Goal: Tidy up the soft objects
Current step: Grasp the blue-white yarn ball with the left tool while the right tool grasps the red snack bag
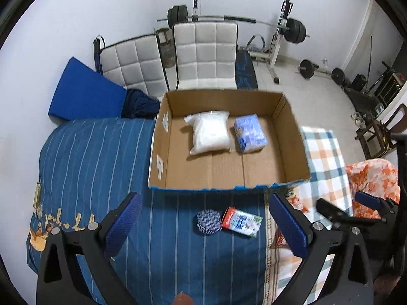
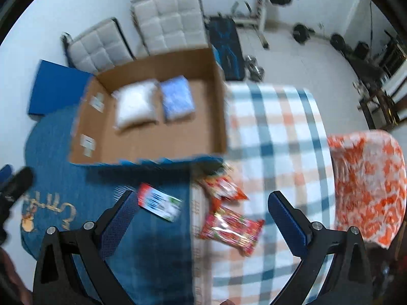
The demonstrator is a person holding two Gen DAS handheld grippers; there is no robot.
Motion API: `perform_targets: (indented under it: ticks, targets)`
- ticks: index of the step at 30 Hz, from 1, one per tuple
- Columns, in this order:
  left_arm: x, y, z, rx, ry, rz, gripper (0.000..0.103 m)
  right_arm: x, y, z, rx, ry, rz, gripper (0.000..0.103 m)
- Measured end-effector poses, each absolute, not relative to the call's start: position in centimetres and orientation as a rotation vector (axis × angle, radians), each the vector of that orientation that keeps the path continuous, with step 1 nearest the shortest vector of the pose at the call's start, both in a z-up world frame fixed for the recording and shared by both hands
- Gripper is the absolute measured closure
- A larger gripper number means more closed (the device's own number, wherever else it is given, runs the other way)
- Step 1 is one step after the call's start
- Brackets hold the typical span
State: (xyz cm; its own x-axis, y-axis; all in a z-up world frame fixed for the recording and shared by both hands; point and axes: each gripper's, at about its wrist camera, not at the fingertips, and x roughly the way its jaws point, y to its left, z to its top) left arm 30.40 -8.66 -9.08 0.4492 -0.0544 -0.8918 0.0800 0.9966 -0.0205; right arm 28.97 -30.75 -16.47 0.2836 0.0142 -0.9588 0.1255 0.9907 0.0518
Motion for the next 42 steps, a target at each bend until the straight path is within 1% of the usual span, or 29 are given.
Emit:
perform_targets:
  ticks: [6,9,13,18,21,22,23,24,25,26,27,29,31,34,36,37,39,42]
  targets:
    - [30.7,-8.3,-14.8,0.007,1.222,-0.057,0.001,28.3,-34.5,-25.0,0.153,1.478,-0.146,0.0]
    - [30.7,-8.1,-18.3,0.003,1.295,-0.046,0.001,27.9,-34.7,-28.8,0.134,1.545,-0.087,0.0]
    - [30.3,-7.6,-22.0,0.004,1.382,-0.044,0.001,27.1,-32.7,-32.7,-0.1,1.619,0.032,0.0]
    - [29.6,-6.7,-24.8,0.004,1.448,-0.03,0.001,26.1,-29.4,-35.7,-0.454,1.632,0.161,0.0]
    - [29.3,-6.2,-25.7,-0.001,1.474,-0.025,0.001,26.0,-28.5,-37.9,-0.538,1.679,0.217,0.0]
    - [29.2,-6.2,-26.1,0.003,1.481,-0.024,0.001,26.2,-28.6,-38.7,-0.527,1.702,0.221,0.0]
    - [29.2,-6.2,-26.3,0.004,1.486,-0.025,0.001,26.3,-28.7,-39.2,-0.505,1.721,0.223,0.005]
    - [29.2,-6.3,-26.6,0.007,1.49,-0.024,0.001,26.4,-29.1,-39.5,-0.452,1.74,0.219,0.006]
    - [29.2,-6.2,-26.8,0.01,1.492,-0.022,0.001,26.4,-29.5,-39.5,-0.398,1.749,0.21,0.01]
    - [29.2,-6.2,-27.0,0.013,1.494,-0.019,0.001,26.4,-29.9,-39.4,-0.344,1.761,0.199,0.017]
    - [29.3,-6.2,-27.1,0.014,1.496,-0.018,0.001,26.4,-30.4,-39.2,-0.293,1.769,0.176,0.02]
    - [29.5,-6.1,-27.6,0.005,1.501,-0.013,0.001,26.2,-31.7,-38.9,-0.173,1.777,0.097,0.031]
    - [29.8,-6.0,-28.0,-0.01,1.507,-0.01,0.001,26.0,-33.0,-38.6,-0.032,1.786,0.02,0.035]
    - [30.3,-6.0,-28.7,-0.033,1.522,-0.009,0.001,25.3,-35.3,-38.4,0.295,1.796,-0.009,0.038]
    - [30.7,-6.1,-29.1,-0.044,1.53,-0.009,0.001,24.8,-36.5,-38.4,0.519,1.797,0.036,0.038]
    - [30.9,-6.2,-29.3,-0.048,1.534,-0.011,0.001,24.7,-36.7,-38.3,0.551,1.793,0.056,0.038]
    - [31.4,-6.4,-29.8,-0.052,1.541,-0.012,0.001,24.7,-36.7,-37.5,0.476,1.759,0.038,0.037]
    - [32.4,-6.9,-30.7,-0.039,1.555,-0.013,0.001,24.9,-36.1,-36.9,0.373,1.736,0.013,0.033]
